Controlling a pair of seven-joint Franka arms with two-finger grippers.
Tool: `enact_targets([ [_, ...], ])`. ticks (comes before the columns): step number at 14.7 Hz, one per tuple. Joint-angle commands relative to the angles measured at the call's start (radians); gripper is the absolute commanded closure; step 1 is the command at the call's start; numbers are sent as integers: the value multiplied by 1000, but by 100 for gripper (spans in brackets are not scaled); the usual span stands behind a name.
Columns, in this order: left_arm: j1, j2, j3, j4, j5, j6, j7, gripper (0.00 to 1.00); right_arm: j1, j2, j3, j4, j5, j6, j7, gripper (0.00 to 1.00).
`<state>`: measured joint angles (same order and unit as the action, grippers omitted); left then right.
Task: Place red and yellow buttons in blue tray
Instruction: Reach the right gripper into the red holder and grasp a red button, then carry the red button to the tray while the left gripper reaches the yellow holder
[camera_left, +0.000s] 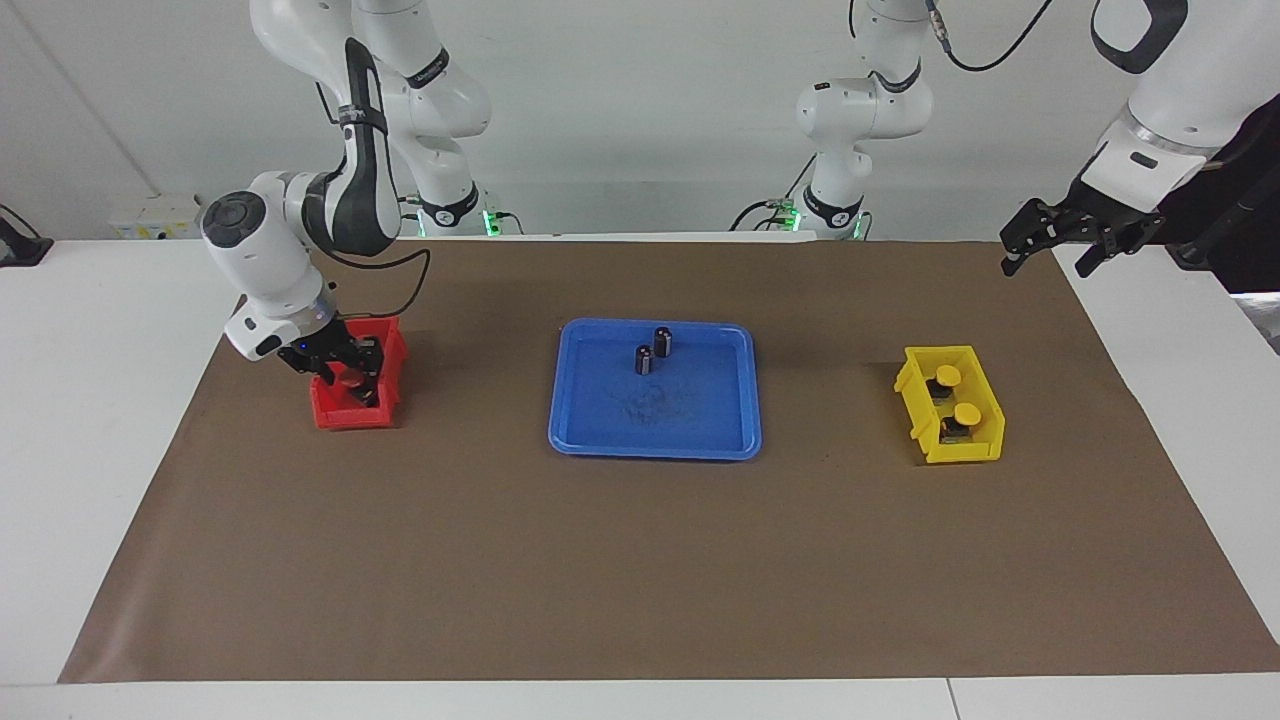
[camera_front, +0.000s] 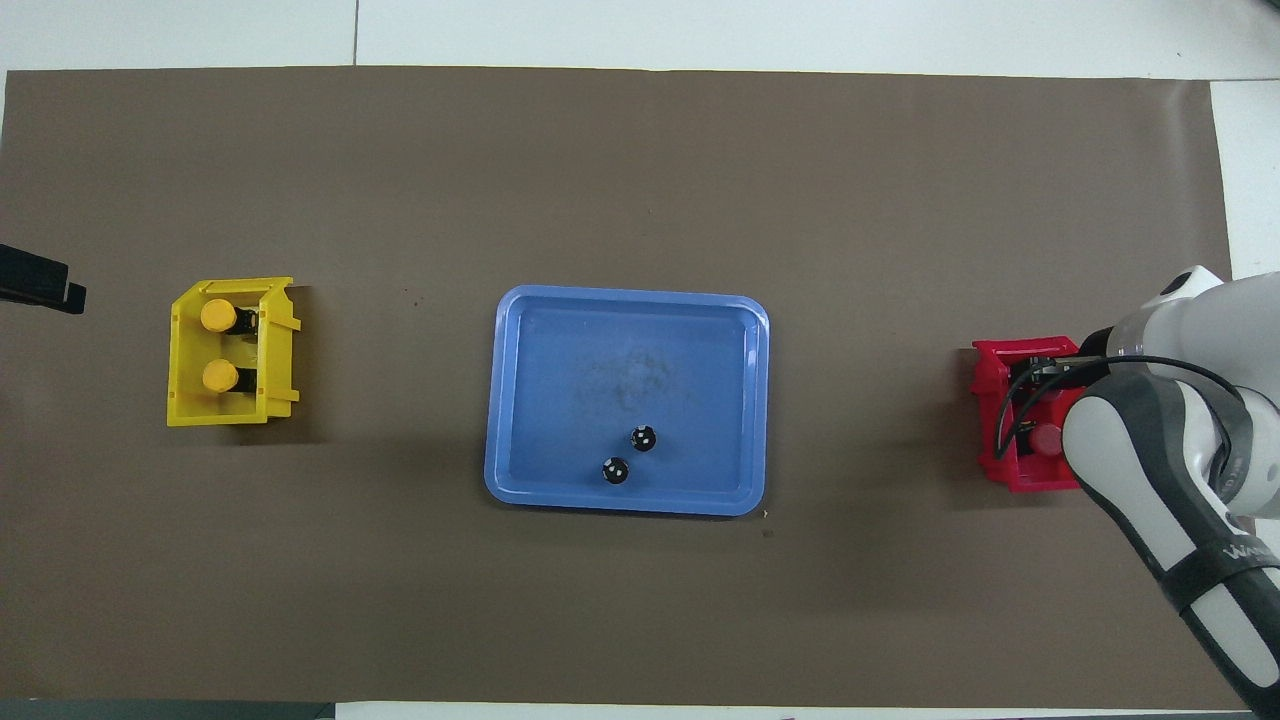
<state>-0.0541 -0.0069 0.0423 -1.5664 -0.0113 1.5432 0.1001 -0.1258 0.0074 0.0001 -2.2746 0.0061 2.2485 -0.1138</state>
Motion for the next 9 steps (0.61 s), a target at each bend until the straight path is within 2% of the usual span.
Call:
enact_targets([
  [1,4,-82,-2,-168,22,119,4,0,-15,-29,8,-39,8,26,-32,37],
  [3,4,-79,-4,-190,22,156,3,0,-24,-30,8,-40,8,25,-52,42],
  [4,4,-73,-4,-193,20,167,-3,0,-29,-30,8,-40,8,25,-59,51],
  [6,5,-55,-4,-227,20,214,-7,0,-28,-29,8,-33,8,13,-60,83],
  [8,4,-45,-5,-277,19,283,-8,0,-20,-24,8,3,8,-29,-57,83],
  [9,5,-39,-5,-297,14,313,-17,1,-18,-11,9,59,8,-84,-56,83],
])
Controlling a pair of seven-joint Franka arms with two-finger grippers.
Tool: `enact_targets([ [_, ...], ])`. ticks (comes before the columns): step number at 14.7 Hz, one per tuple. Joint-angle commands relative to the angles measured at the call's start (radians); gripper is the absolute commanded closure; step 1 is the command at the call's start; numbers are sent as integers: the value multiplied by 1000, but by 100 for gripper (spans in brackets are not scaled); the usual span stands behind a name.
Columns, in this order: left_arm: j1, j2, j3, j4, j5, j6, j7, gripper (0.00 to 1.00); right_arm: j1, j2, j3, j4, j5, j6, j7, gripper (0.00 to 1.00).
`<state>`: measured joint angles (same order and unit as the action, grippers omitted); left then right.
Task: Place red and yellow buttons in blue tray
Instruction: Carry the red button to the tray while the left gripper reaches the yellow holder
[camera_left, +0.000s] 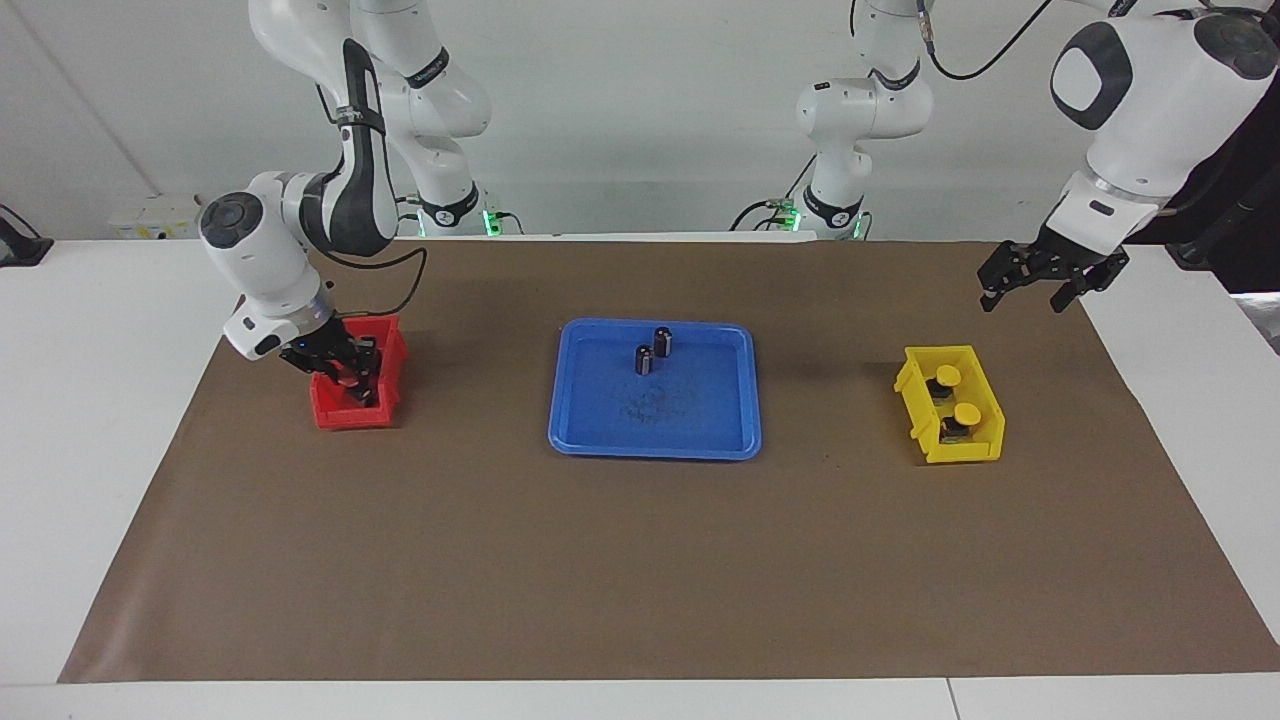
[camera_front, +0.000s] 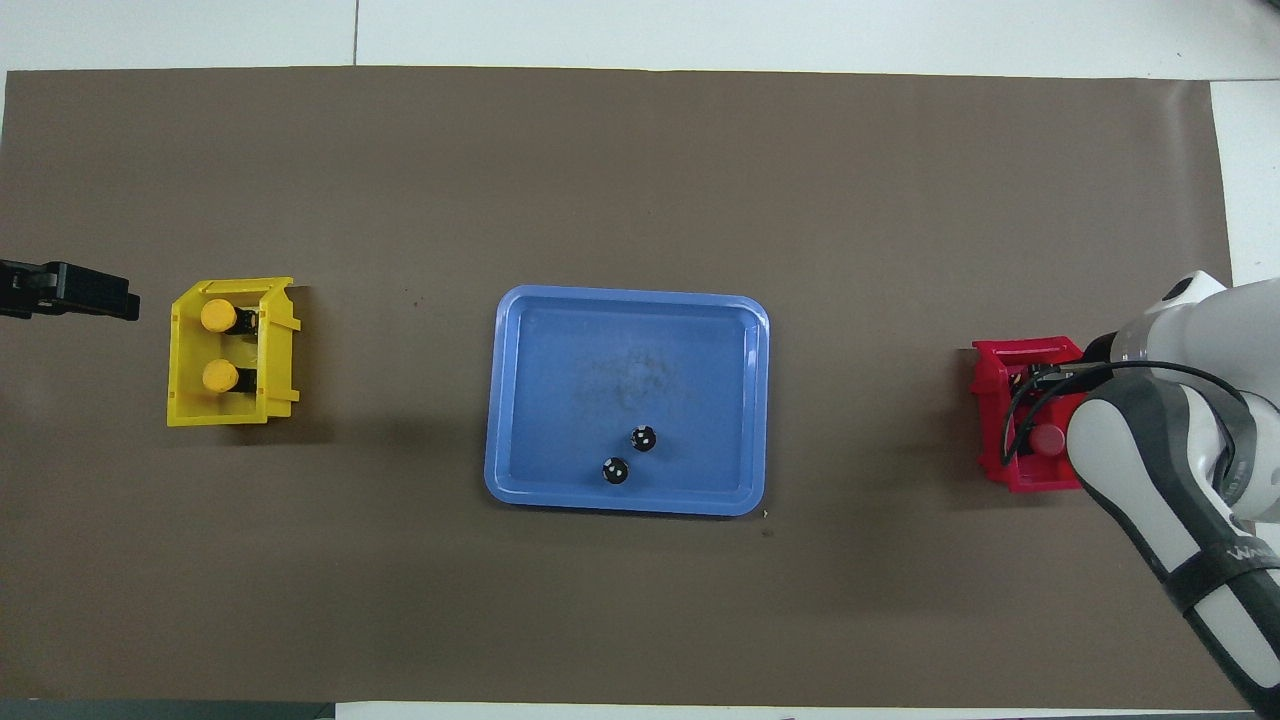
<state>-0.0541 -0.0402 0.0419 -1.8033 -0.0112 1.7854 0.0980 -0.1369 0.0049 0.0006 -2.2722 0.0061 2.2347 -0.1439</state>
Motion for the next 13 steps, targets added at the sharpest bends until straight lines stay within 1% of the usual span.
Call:
enact_targets([
  [1,5,0,-5,-77,11,95,-30,1,-6,16,9,136,6,-146,-26,83],
  [3,-3,38,-5,-141,11,193,-34,1,9,64,12,328,5,-333,-19,83],
  [5,-1,89,-5,-203,11,323,-31,1,69,118,12,524,6,-496,36,83],
  [6,3,115,-5,-209,11,363,-31,8,104,153,12,607,6,-548,94,83],
  [7,3,137,-5,-209,11,387,-28,20,153,174,12,665,6,-581,145,83],
  [8,3,157,-5,-205,11,410,-27,28,215,199,12,716,9,-602,217,83],
  [10,5,172,-5,-208,11,437,-26,35,304,210,12,727,43,-560,402,82],
  [13,7,189,-4,-208,11,457,-24,35,489,254,12,727,61,-401,654,84],
])
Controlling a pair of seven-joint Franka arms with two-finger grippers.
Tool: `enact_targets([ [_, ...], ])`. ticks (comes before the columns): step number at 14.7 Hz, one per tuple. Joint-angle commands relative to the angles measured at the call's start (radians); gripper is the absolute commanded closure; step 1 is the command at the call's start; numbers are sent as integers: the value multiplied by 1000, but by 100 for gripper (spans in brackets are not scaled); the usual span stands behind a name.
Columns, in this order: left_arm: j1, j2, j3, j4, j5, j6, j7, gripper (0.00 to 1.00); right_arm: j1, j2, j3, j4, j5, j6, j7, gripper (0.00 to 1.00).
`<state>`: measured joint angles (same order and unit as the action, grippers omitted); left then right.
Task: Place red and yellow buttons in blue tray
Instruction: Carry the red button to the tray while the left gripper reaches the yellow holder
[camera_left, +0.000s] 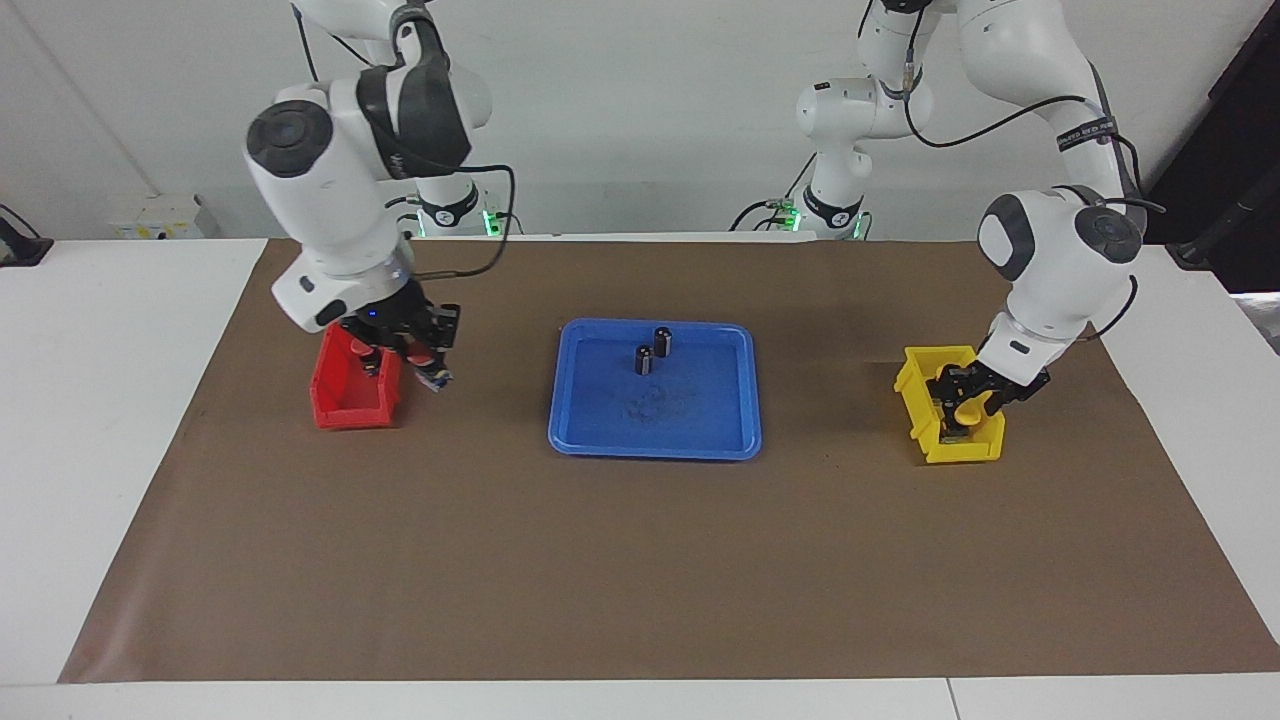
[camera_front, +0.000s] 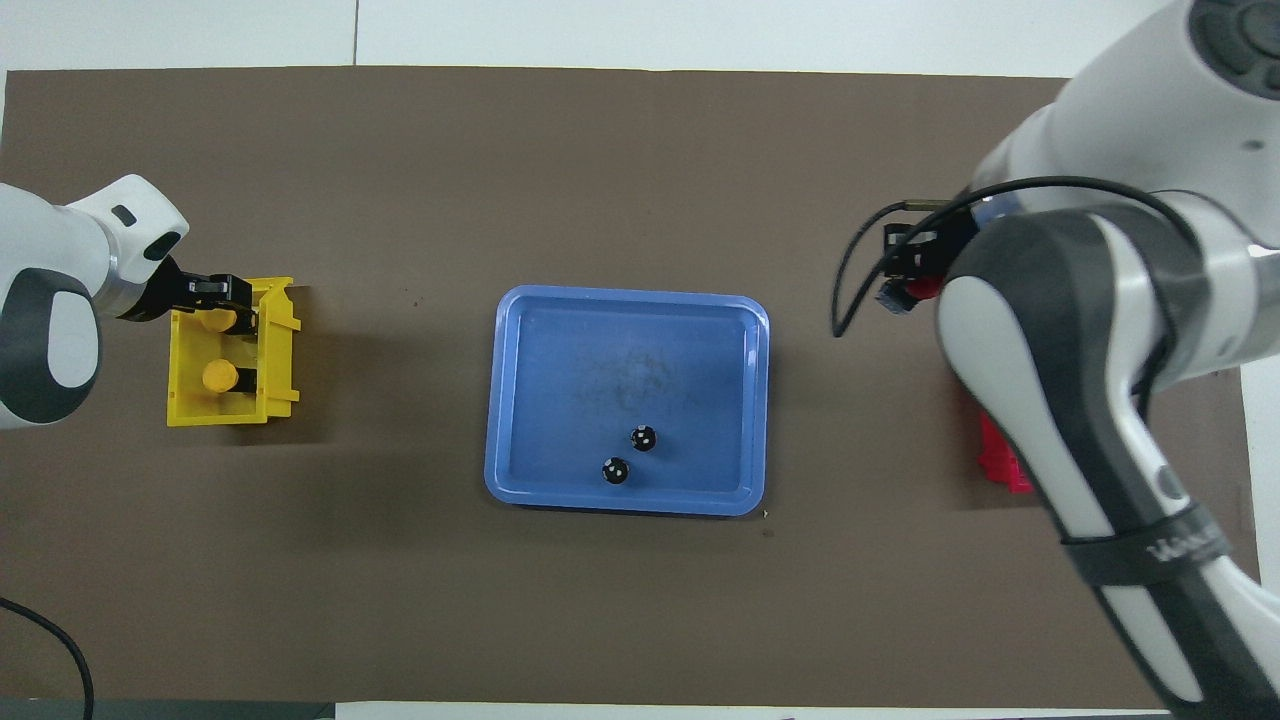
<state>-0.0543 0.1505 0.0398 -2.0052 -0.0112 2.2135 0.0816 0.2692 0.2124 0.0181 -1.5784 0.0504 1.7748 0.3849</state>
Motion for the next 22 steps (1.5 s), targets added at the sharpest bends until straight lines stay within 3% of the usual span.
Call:
enact_targets([
  [1,16,-2,-1,-4,11,29,-8,35,138,89,-6,47,14,89,222,84],
  [4,24,-2,-3,-7,11,29,-8,35,266,273,-7,181,-6,123,388,84],
  [5,24,-2,-1,-9,11,29,-8,35,289,304,-6,182,-21,156,402,84],
  [7,25,-3,-3,-13,11,34,-6,35,298,306,-6,132,-27,241,405,84],
  [12,22,15,-3,-40,11,77,-8,34,318,297,-6,40,-27,281,434,80],
  [13,22,17,-3,-40,11,77,-5,34,318,291,-6,26,-27,293,436,75],
  [15,24,18,-3,-41,11,78,-5,34,317,285,-6,6,-27,298,436,35],
  [16,24,18,-3,-43,11,81,-5,34,314,283,-10,17,-32,287,433,28],
  [17,24,18,-3,-43,10,83,-5,37,305,283,-12,32,-43,278,430,28],
  [19,24,18,-3,-46,11,78,-6,83,265,228,-17,60,-46,246,398,28],
  [20,25,18,-3,-46,11,75,-5,94,224,181,-15,48,-43,238,318,27],
  [22,27,20,-3,-27,11,54,-8,99,119,93,-13,20,-40,133,168,26],
])
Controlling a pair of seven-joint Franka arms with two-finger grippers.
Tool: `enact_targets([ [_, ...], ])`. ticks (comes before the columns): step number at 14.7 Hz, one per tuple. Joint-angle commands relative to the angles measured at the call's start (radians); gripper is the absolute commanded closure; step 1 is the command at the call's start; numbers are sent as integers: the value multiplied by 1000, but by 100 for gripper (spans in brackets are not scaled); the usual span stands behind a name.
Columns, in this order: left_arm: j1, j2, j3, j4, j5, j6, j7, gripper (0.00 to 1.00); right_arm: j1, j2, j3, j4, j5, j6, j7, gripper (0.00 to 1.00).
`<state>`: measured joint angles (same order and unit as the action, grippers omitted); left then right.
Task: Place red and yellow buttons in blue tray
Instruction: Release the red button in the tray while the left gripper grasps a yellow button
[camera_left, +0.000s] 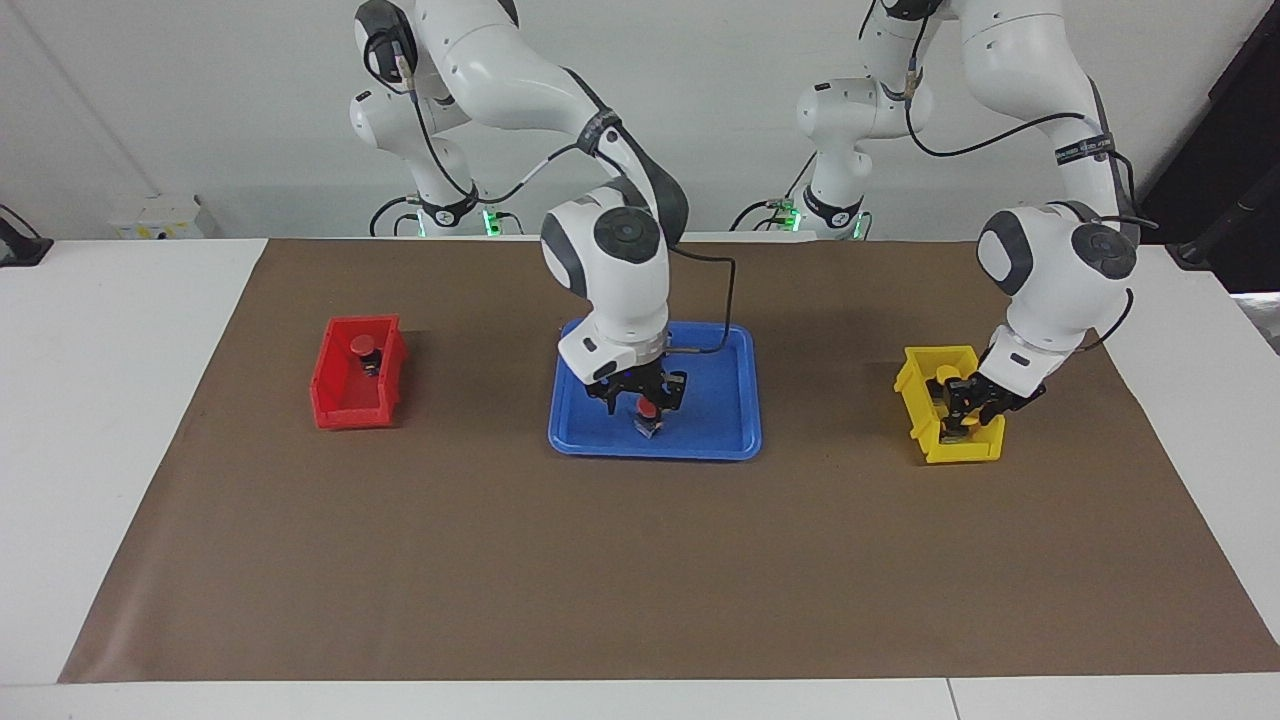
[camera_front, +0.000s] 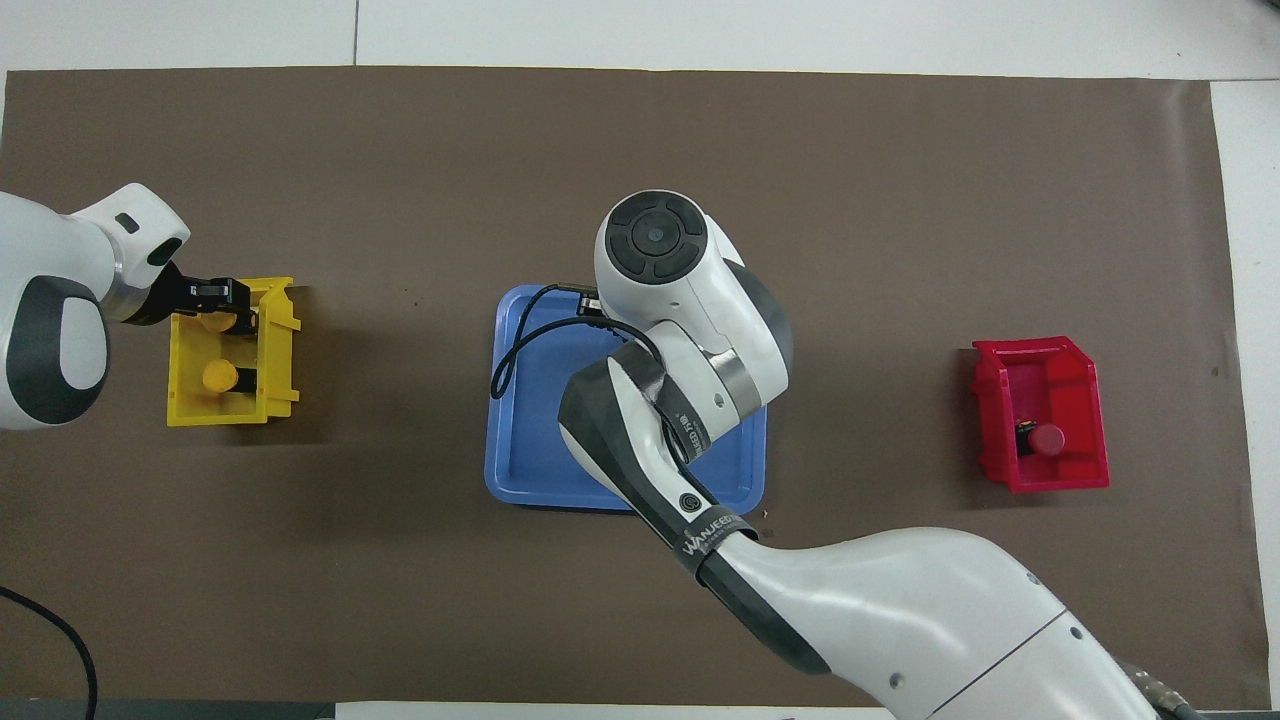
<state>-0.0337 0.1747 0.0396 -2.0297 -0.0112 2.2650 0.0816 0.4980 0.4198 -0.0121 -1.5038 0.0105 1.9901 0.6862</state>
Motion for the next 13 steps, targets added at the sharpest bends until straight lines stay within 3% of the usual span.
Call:
enact_targets([
  [1,0,-4,-3,29,11,-36,-11,99,-171,-169,17,-88,6,-146,-228,26],
  [3,-5,-14,-1,188,13,-259,-14,99,-296,-296,17,-215,11,-191,-434,26],
  [5,-9,-4,-3,401,11,-498,-17,99,-392,-424,15,-398,11,-165,-595,27],
  [6,-15,-3,-9,457,10,-557,-34,99,-454,-470,15,-486,11,-127,-655,27],
  [7,-49,-3,-10,457,10,-565,-87,99,-501,-493,15,-551,13,-84,-710,27],
  [10,-217,-56,-14,298,8,-440,-351,99,-542,-565,14,-754,13,100,-772,27],
  [13,-417,-28,-12,243,-42,-324,-618,99,-594,-576,14,-814,13,119,-818,28],
])
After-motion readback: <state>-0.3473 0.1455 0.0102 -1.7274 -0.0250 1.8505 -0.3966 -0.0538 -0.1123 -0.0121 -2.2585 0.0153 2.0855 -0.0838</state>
